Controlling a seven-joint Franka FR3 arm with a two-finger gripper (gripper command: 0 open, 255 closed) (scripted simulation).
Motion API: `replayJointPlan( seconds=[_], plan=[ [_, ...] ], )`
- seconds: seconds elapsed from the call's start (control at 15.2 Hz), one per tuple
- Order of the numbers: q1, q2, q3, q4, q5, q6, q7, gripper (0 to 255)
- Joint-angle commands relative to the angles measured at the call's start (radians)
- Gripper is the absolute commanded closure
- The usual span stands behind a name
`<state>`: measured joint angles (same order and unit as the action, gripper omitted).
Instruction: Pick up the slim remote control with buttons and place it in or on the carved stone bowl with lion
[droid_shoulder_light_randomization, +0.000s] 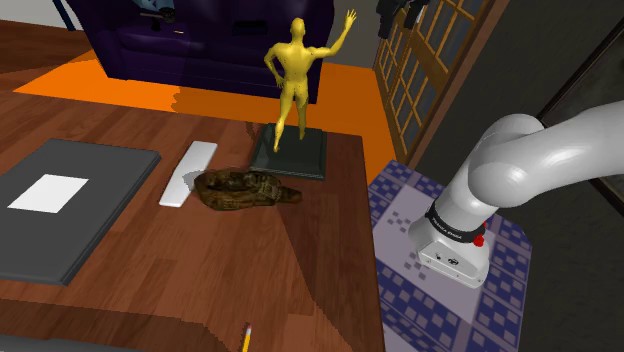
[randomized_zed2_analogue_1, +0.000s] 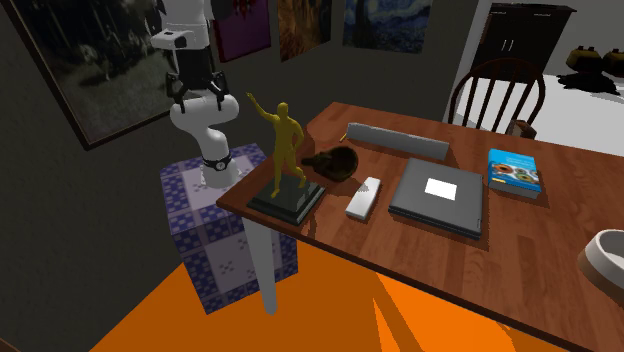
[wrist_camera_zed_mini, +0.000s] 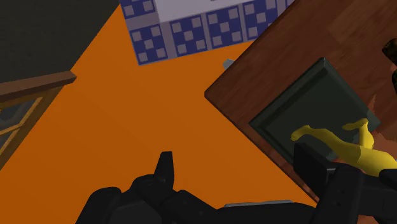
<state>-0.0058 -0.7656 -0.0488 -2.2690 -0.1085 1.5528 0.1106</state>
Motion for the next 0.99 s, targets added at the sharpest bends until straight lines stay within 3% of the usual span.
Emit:
replayJointPlan(
  seconds=[0.0,0.46,0.92],
  plan=[
    [0.0,0.0,0.0,0.0,0.0,0.0,0.0,0],
    [0.01,0.03,0.152,-0.092,0.108,0.105,0.263,0],
    [0.016,0.146,0.307,-0.107,0.199,0.234,0.52,0]
  ],
)
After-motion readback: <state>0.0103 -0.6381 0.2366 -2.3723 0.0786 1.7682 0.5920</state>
